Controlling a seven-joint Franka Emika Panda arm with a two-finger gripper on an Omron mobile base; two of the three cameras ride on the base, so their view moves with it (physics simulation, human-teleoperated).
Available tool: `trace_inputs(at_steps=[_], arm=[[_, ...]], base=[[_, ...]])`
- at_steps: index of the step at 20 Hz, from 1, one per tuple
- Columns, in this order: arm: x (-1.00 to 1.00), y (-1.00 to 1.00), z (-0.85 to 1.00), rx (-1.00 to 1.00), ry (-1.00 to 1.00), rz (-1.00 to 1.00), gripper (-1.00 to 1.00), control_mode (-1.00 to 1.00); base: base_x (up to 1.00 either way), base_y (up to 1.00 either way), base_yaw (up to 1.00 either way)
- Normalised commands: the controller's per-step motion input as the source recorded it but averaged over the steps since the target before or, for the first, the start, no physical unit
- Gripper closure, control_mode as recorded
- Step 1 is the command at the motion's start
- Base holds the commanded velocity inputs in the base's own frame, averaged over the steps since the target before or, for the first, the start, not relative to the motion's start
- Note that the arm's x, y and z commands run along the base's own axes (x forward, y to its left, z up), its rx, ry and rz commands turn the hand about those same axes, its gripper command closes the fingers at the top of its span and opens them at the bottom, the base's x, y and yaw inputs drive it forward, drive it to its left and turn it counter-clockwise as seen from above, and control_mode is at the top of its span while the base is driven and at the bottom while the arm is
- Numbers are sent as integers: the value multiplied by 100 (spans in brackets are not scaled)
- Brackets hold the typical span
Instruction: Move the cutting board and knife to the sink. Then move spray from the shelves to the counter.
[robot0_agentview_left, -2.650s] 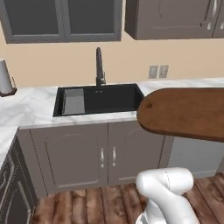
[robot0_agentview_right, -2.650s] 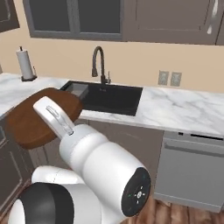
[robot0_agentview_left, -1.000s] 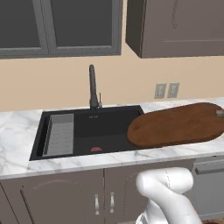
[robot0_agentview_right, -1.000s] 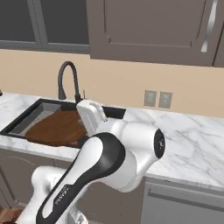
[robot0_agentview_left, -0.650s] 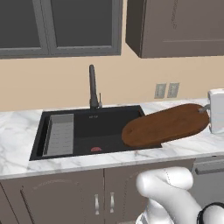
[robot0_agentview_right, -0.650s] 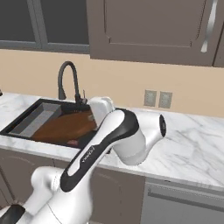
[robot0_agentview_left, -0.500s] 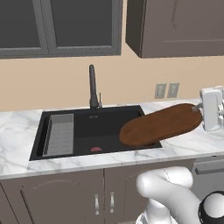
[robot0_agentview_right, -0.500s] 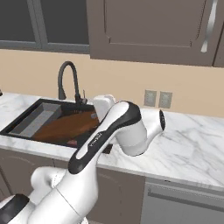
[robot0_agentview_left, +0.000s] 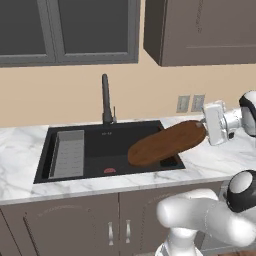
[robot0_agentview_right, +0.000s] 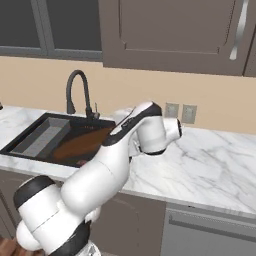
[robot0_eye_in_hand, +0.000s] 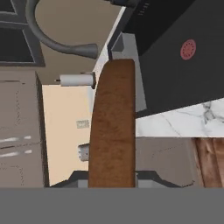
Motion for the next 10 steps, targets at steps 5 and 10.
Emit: trace_inputs(at_steps=[5,10], arm=[[100,32,-77,-6,0,7,100,-100],[94,5,-71,-4,0,8,100,-100]], base=[[0,0,0],[0,0,0]])
